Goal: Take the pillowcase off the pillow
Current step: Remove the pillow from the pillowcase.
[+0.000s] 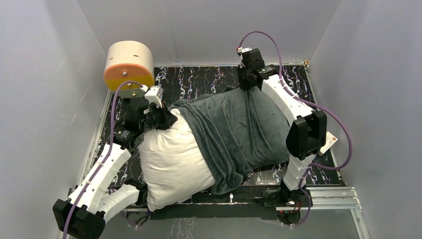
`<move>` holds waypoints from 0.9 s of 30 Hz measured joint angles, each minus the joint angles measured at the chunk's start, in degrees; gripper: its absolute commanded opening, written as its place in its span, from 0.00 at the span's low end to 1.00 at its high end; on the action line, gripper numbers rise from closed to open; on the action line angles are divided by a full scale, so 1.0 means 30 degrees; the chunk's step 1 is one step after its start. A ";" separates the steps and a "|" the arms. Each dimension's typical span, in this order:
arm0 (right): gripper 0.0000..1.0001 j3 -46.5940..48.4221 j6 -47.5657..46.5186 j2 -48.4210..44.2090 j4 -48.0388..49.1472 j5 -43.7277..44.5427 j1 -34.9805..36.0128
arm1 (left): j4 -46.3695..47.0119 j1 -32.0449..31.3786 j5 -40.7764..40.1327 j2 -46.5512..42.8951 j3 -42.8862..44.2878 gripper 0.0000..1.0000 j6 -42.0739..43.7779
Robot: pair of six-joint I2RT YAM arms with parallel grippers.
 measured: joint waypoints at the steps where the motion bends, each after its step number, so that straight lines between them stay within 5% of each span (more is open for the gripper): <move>1: 0.08 0.0000 0.0153 -0.0029 -0.0182 -0.0226 -0.0153 | 0.0022 -0.0022 0.0007 -0.0044 -0.0007 0.00 -0.0044; 5: 0.43 -0.0022 0.0525 -0.0248 -0.0335 -0.1814 -0.0546 | -0.0066 -0.0015 0.0000 -0.0080 -0.0007 0.00 -0.0036; 15: 0.77 0.2076 0.0219 -0.1056 -0.1049 -0.3067 0.0721 | -0.0219 0.0036 0.0153 0.0459 0.0029 0.00 0.0517; 22: 0.67 0.0066 0.0328 -0.1020 -0.0838 -0.6018 0.2907 | -0.0138 0.0073 0.0153 0.0605 0.0029 0.00 0.0707; 25: 0.45 -0.1494 0.0466 -0.1107 -0.0350 -0.5515 0.2878 | -0.0087 0.0073 0.0146 0.0590 0.0029 0.00 0.0699; 27: 0.17 -0.2382 0.0510 -0.1370 0.0379 -0.4488 0.2863 | -0.0073 0.0073 0.0124 0.0583 0.0029 0.00 0.0678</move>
